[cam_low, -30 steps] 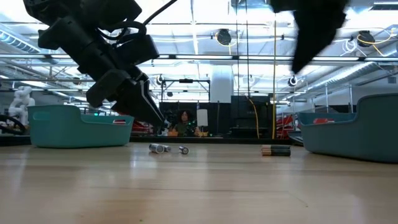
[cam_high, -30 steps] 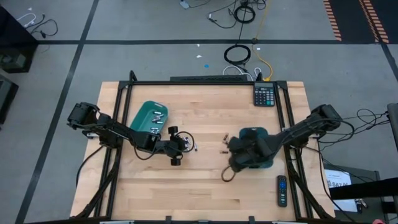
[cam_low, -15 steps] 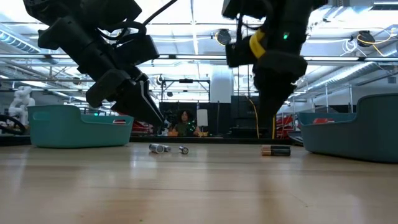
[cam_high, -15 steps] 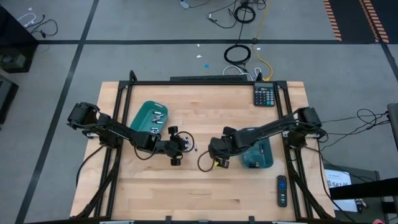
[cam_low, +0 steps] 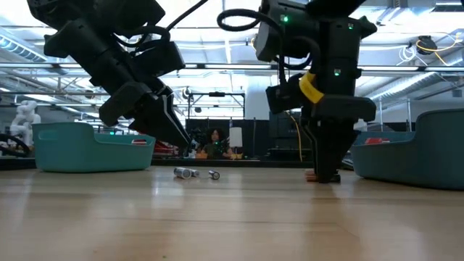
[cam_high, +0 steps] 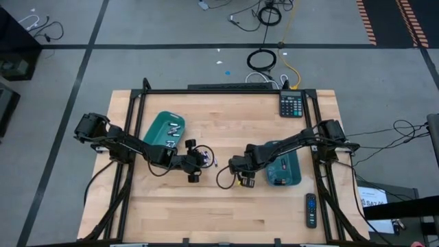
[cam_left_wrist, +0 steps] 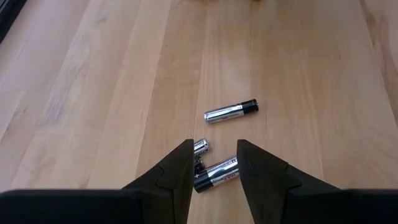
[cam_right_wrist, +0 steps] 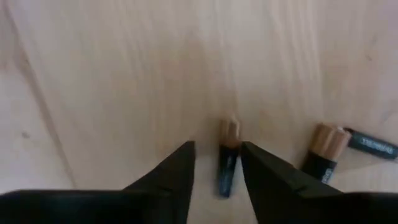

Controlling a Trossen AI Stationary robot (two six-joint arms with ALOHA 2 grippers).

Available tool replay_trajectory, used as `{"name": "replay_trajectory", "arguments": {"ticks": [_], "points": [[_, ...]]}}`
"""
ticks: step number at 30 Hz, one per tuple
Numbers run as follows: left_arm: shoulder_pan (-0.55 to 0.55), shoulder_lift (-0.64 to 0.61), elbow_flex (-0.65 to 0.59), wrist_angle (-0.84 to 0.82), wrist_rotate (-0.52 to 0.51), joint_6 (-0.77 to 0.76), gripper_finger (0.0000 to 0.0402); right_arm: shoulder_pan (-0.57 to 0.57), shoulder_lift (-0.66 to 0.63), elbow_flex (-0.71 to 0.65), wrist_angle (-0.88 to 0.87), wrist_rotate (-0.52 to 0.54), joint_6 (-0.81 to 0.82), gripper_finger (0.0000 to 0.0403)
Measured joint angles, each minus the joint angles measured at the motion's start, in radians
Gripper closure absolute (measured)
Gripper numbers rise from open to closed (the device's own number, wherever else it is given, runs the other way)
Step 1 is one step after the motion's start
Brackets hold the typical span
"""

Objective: Sort batteries
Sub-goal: Put the black battery into the blue bin

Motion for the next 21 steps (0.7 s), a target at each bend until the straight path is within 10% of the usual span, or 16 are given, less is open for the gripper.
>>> {"name": "replay_trajectory", "arguments": {"ticks": [5, 21], "points": [[0.0, 0.0, 0.0, 0.0, 0.0, 0.0, 0.0269, 0.007, 0.002, -0.009, 0.042, -0.016, -0.052, 0.0381], [0.0, 0.0, 0.0, 0.002, 0.0, -0.002, 0.0269, 0.103, -0.341, 0.077, -0.55, 0.19, 0.345, 0.0398]]}}
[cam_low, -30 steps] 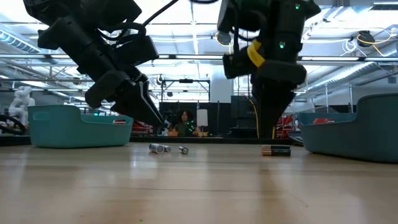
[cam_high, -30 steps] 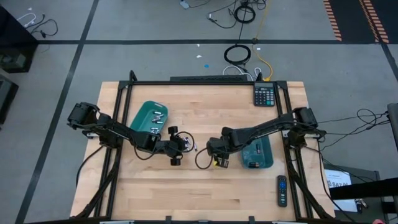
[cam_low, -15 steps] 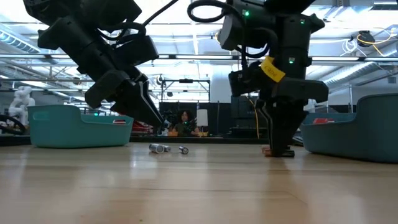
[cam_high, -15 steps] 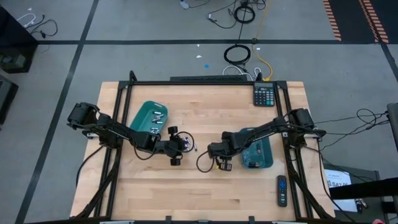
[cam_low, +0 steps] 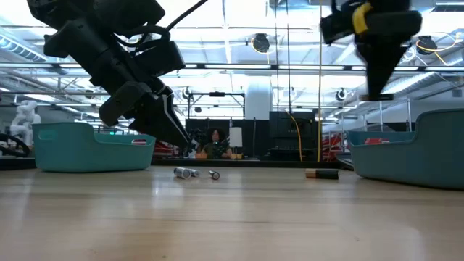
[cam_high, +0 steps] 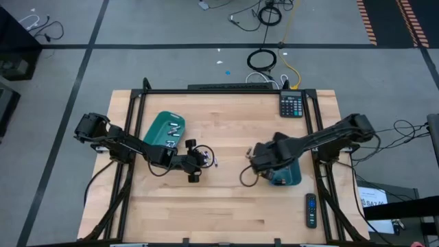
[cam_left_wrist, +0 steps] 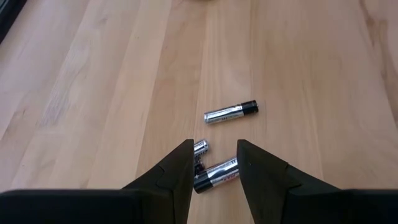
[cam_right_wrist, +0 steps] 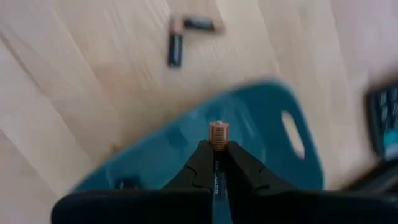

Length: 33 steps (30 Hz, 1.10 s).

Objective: Sort batteries
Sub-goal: Put the black battery into the blue bin

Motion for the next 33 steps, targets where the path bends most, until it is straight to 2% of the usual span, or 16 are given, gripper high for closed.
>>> {"name": "replay_trajectory", "arguments": {"ticks": [3, 7, 13, 16, 19, 23, 27, 33], "points": [[0.0, 0.0, 0.0, 0.006, 0.0, 0.0, 0.0269, 0.019, -0.031, -0.037, -0.021, 0.007, 0.105, 0.0382], [0.0, 0.0, 0.0, 0.009, 0.001, 0.0, 0.0269, 0.021, -0.046, -0.097, -0.023, -0.004, 0.165, 0.0334], [0.0, 0.0, 0.0, 0.01, 0.005, 0.0, 0.0269, 0.009, -0.041, -0.122, 0.054, -0.023, 0.138, 0.0258], [0.0, 0.0, 0.0, 0.012, 0.005, 0.001, 0.0269, -0.007, -0.041, -0.094, 0.159, 0.037, 0.083, 0.0241], [0.0, 0.0, 0.0, 0.022, 0.005, 0.001, 0.0269, -0.023, -0.04, -0.072, 0.288, 0.066, -0.026, 0.0241], [0.0, 0.0, 0.0, 0.028, 0.005, 0.001, 0.0269, -0.051, -0.021, -0.071, 0.427, 0.057, -0.156, 0.0262], [0.0, 0.0, 0.0, 0.033, 0.005, 0.001, 0.0269, -0.096, 0.051, -0.071, 0.443, 0.015, -0.222, 0.0281], [0.0, 0.0, 0.0, 0.031, 0.006, 0.001, 0.0269, -0.18, 0.197, -0.071, 0.454, -0.089, -0.297, 0.028]]}}
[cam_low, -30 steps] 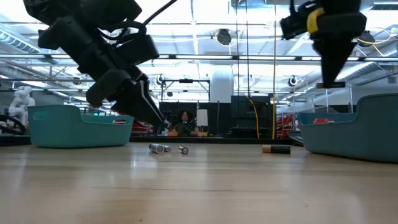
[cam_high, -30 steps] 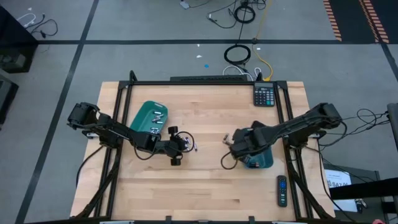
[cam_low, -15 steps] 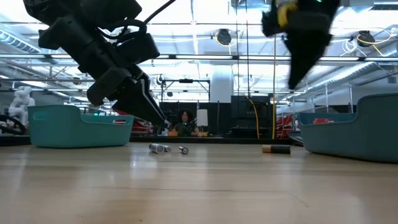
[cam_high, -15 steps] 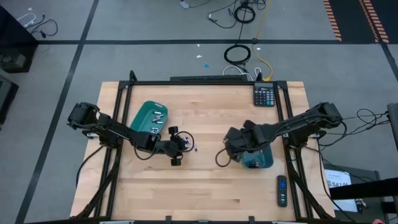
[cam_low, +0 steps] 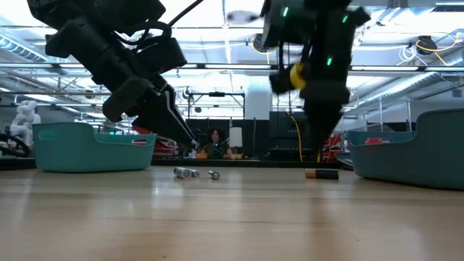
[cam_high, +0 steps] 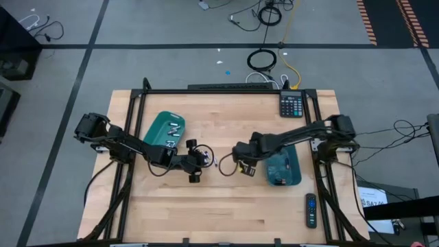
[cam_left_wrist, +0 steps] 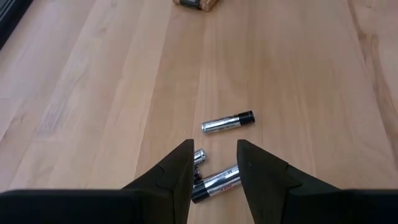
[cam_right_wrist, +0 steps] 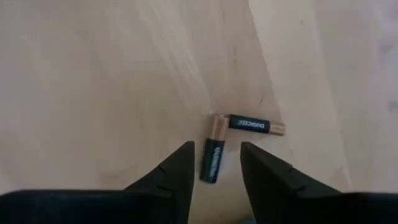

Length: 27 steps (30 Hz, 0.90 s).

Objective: Sort batteries
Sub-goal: Put the black battery into the blue bin

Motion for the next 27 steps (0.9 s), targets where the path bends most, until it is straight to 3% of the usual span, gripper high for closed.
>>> {"name": "replay_trajectory", "arguments": {"ticks": [5, 10, 15, 18, 24, 27], "points": [[0.0, 0.0, 0.0, -0.007, 0.0, 0.0, 0.0269, -0.053, 0.083, 0.0, 0.0, -0.025, -0.057, 0.0278], [0.0, 0.0, 0.0, -0.032, 0.0, 0.0, 0.0269, -0.08, 0.125, 0.002, 0.001, -0.118, -0.087, 0.028], [0.0, 0.0, 0.0, -0.029, 0.0, 0.005, 0.0269, -0.078, 0.151, 0.004, 0.022, -0.13, -0.122, 0.0332], [0.0, 0.0, 0.0, -0.028, 0.0, 0.005, 0.0269, -0.073, 0.148, 0.001, 0.039, -0.126, -0.145, 0.0379], [0.0, 0.0, 0.0, -0.025, 0.0, 0.0, 0.0269, -0.03, 0.117, 0.061, -0.008, -0.095, -0.134, 0.0379], [0.0, 0.0, 0.0, -0.027, 0.0, 0.0, 0.0269, 0.014, 0.034, 0.101, -0.104, -0.074, -0.104, 0.0381]]}}
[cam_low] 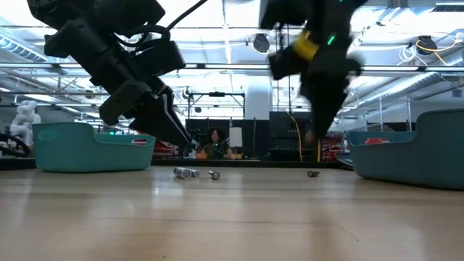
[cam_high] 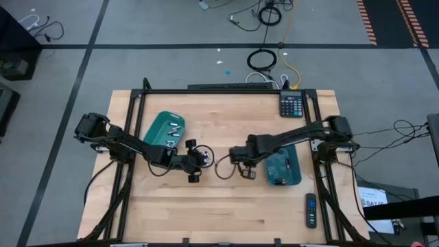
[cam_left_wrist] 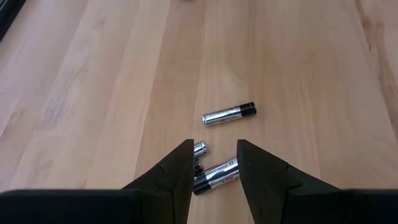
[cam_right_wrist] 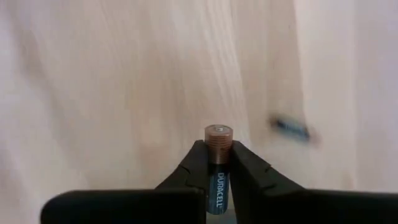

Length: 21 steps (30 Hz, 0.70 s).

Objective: Sort batteries
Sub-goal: Put the black battery into the blue bin

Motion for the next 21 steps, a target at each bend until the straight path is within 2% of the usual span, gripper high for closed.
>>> {"name": "replay_trajectory", "arguments": {"ticks": [7, 12, 17, 21], "points": [[0.0, 0.0, 0.0, -0.003, 0.0, -0.001, 0.0269, 0.096, -0.175, -0.002, -0.325, 0.088, 0.268, 0.0381], [0.0, 0.0, 0.0, 0.002, 0.0, 0.0, 0.0269, 0.154, -0.271, -0.092, -0.358, 0.052, 0.453, 0.0379], [0.0, 0.0, 0.0, 0.002, 0.0, 0.0, 0.0269, 0.185, -0.307, -0.209, -0.355, 0.083, 0.592, 0.0326], [0.0, 0.0, 0.0, 0.002, 0.0, 0.0, 0.0269, 0.185, -0.309, -0.256, -0.352, 0.058, 0.621, 0.0271]]}}
